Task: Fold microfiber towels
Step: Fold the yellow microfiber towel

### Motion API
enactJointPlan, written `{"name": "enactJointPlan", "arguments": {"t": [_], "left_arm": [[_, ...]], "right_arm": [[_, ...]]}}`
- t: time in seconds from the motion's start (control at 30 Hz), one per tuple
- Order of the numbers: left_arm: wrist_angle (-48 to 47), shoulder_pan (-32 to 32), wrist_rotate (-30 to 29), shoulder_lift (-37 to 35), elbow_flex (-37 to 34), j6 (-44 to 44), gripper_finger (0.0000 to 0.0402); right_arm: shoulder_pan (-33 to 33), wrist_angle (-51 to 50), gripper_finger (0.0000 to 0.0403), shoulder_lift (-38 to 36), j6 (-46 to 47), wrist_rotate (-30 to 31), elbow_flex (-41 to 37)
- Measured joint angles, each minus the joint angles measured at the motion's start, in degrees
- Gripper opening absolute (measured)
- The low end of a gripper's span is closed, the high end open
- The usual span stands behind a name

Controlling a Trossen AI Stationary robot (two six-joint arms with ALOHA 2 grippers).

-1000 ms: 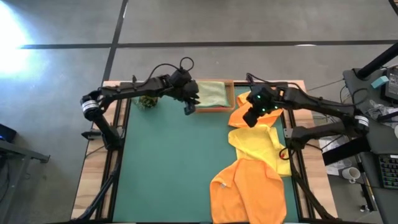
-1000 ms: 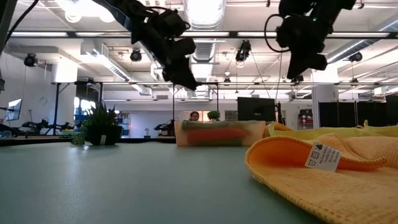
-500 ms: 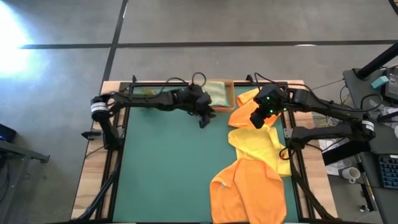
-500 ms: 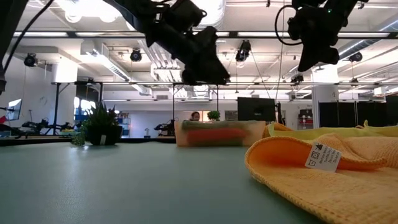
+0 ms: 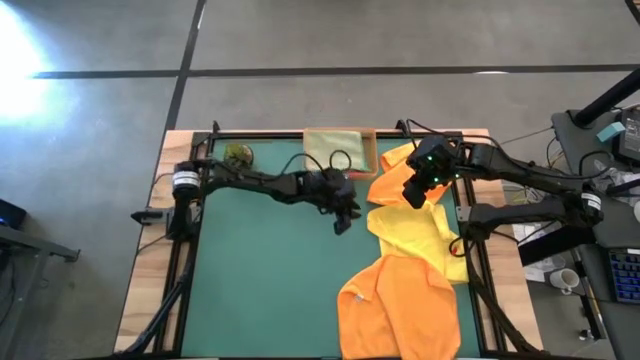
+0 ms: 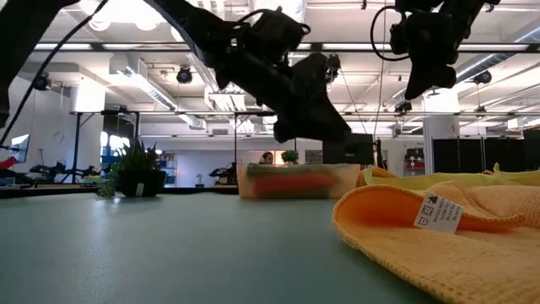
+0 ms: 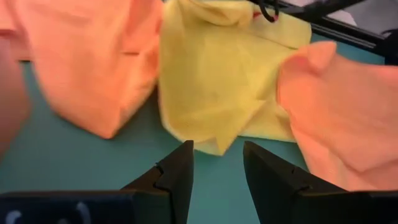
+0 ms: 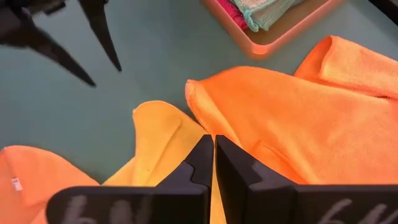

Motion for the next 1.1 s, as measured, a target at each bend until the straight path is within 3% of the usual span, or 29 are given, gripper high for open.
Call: {"name": "enactJointPlan", "arguments": {"t": [0.4, 0.57, 0.83, 1.1], "left_arm": [[0.88, -2.5, -4.03, 6.88, 6.06, -3.05, 0.0124], [0.71, -2.39, -8.48, 7.04, 5.89, -4.66, 0.0124], [0.77, -2.66, -11.36, 7.04, 5.89, -14.6, 0.0124], [0.92, -3.64, -13.95, 7.04, 6.0, -16.29, 0.0124]], "right_arm": [[0.0, -0.04, 0.0009, 0.0, -0.17, -0.01, -1.46], [0.02, -0.04, 0.0009, 0.0, -0.15, -0.01, -1.46], [0.02, -0.02, 0.0009, 0.0, 0.02, -0.01, -1.46], [0.02, 0.01, 0.0009, 0.0, -0.15, -0.01, -1.46]]}}
